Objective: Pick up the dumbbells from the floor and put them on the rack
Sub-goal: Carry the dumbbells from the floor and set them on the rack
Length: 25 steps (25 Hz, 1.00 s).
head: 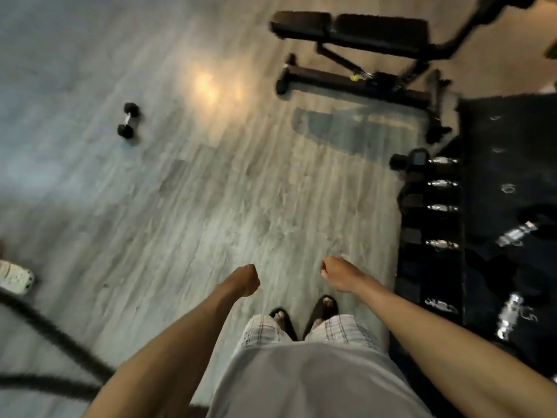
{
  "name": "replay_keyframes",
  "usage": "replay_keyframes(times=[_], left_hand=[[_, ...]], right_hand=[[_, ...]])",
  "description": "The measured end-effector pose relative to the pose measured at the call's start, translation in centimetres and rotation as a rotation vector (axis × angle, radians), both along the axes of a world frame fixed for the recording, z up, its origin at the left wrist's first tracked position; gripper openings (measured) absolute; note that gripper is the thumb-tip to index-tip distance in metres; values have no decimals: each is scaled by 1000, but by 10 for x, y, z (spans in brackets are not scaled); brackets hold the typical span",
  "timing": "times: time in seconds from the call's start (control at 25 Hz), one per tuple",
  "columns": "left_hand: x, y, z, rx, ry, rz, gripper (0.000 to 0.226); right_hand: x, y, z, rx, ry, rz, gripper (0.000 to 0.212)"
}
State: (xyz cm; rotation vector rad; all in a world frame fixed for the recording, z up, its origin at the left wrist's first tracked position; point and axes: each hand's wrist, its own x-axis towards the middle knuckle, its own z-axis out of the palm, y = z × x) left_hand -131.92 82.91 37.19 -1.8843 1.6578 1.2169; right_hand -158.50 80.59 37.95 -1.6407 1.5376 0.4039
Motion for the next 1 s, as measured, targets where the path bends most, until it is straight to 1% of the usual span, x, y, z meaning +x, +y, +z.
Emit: replay_keyframes(times=[0.08, 0.16, 0.28, 0.36, 0.44, 0.52, 0.64, 0.8, 0.92, 1.0], left_hand=[[30, 2, 5, -2, 24, 140, 23], [62, 0, 3, -4, 54, 272, 26], [101, -13, 2, 5, 77, 385, 27], [123, -30, 2, 4, 76, 450, 24], [144, -50, 1, 12, 75, 496, 19], [167, -80, 0, 14, 61, 548, 19], [200, -133, 6, 18, 44, 603, 12], [230, -202, 9, -43, 66, 712, 24], [251, -250, 10, -20, 78, 743, 25], [269, -287, 9, -38, 84, 764, 27]], right_hand=[[38, -28, -1, -8, -5, 105, 17], [85, -56, 1, -27, -1, 220, 16], [146, -99, -2, -48, -4, 402, 20], [182, -131, -7, -65, -12, 485, 21], [209, -162, -12, -58, -16, 519, 21], [235, -202, -17, -49, -10, 552, 21], [271, -262, -19, -11, -21, 588, 16], [308, -329, -20, -1, -41, 658, 18], [335, -376, -27, 23, -25, 718, 17], [358, -413, -32, 17, -38, 740, 20]])
